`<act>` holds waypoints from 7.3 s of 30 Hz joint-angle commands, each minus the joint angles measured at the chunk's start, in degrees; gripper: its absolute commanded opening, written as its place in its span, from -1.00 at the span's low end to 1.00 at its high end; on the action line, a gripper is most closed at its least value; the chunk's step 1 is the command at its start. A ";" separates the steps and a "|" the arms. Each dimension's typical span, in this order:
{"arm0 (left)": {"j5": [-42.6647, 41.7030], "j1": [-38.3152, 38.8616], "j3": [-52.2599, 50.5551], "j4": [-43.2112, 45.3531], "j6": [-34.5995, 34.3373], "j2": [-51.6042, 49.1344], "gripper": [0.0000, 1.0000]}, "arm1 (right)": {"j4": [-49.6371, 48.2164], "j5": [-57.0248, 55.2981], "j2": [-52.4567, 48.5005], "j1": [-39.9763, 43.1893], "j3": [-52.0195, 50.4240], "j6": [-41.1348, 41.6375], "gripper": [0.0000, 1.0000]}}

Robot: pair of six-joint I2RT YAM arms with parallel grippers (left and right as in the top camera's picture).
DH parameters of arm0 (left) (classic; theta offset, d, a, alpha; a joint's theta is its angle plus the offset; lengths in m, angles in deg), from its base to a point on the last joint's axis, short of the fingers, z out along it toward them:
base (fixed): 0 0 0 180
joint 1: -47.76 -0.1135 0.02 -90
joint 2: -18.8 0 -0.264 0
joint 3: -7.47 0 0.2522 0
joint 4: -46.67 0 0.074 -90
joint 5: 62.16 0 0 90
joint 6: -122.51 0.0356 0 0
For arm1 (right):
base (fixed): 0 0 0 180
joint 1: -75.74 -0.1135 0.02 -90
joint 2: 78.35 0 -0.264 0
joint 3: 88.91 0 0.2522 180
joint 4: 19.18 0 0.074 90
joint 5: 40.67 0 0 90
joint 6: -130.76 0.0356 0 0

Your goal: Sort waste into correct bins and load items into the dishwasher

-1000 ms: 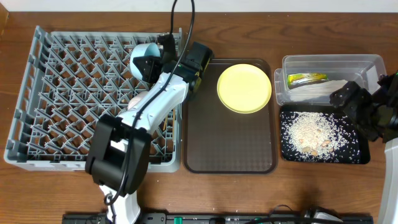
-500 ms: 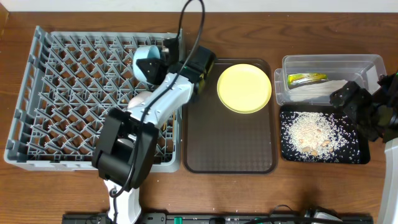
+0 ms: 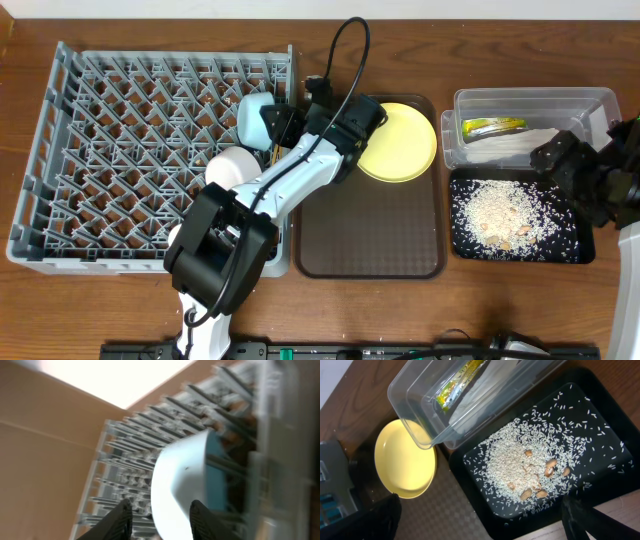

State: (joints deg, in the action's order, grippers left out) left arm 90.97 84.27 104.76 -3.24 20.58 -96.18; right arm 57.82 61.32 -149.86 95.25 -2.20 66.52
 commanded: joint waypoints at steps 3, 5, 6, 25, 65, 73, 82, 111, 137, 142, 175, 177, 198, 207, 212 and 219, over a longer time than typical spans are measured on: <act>-15.41 1.11 0.09 -0.22 -0.35 5.09 -0.13 | 0.13 0.09 0.68 0.68 -0.04 0.57 0.98; -22.16 1.20 0.09 -0.94 -0.37 8.37 -0.09 | 0.11 0.09 0.68 0.68 -0.04 0.57 0.98; -25.22 1.18 0.09 -1.42 -0.39 10.05 -0.07 | 0.11 0.09 0.68 0.68 -0.04 0.57 0.99; -30.73 -2.10 -5.70 -24.24 -29.33 21.75 -0.60 | 0.11 0.09 0.68 0.68 -0.04 0.57 0.98; -22.08 -3.08 -6.49 -29.42 -36.44 10.01 0.13 | 0.13 0.09 0.68 0.68 -0.04 0.57 0.99; -23.71 -3.06 -6.49 -28.17 -36.48 9.99 0.13 | 0.13 0.09 0.68 0.68 -0.04 0.57 0.99; -23.63 -3.13 -6.51 -24.63 -36.85 9.38 0.13 | 0.11 0.09 0.68 0.68 -0.04 0.57 0.99; -20.55 -3.06 -5.07 -31.98 -25.66 14.14 0.13 | 0.11 0.09 0.68 0.68 -0.04 0.57 0.99; -26.01 -3.08 -7.37 -23.80 -35.32 11.54 0.15 | 0.11 0.09 0.68 0.68 -0.04 0.57 0.99; -25.79 -3.08 -7.50 -24.37 -35.26 10.23 0.15 | 0.11 0.07 0.68 0.68 -0.04 0.57 0.98; -20.74 -3.13 -7.28 -34.38 -29.59 10.56 0.14 | 0.13 0.09 0.68 0.68 -0.04 0.57 0.99; -21.88 -3.13 -6.62 -34.34 -29.94 12.20 0.14 | 0.11 0.09 0.68 0.68 -0.04 0.57 0.99; -50.84 -27.82 -6.34 -10.34 -1.62 22.53 -0.85 | 0.11 0.09 0.68 0.68 -0.04 0.57 0.99; -67.98 -34.36 -6.54 -11.52 11.30 22.49 -0.85 | 0.11 0.09 0.68 0.68 -0.04 0.57 0.98; -68.52 -34.36 -6.86 -10.03 16.02 21.14 -0.85 | 0.11 0.09 0.68 0.68 -0.04 0.57 0.98; -70.23 -34.40 -6.95 -12.00 13.99 17.05 -0.85 | 0.13 0.09 0.68 0.68 -0.04 0.57 0.98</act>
State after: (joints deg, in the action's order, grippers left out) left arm 22.71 50.04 98.47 -14.64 33.94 -77.36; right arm 57.84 61.32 -149.86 95.25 -2.24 66.52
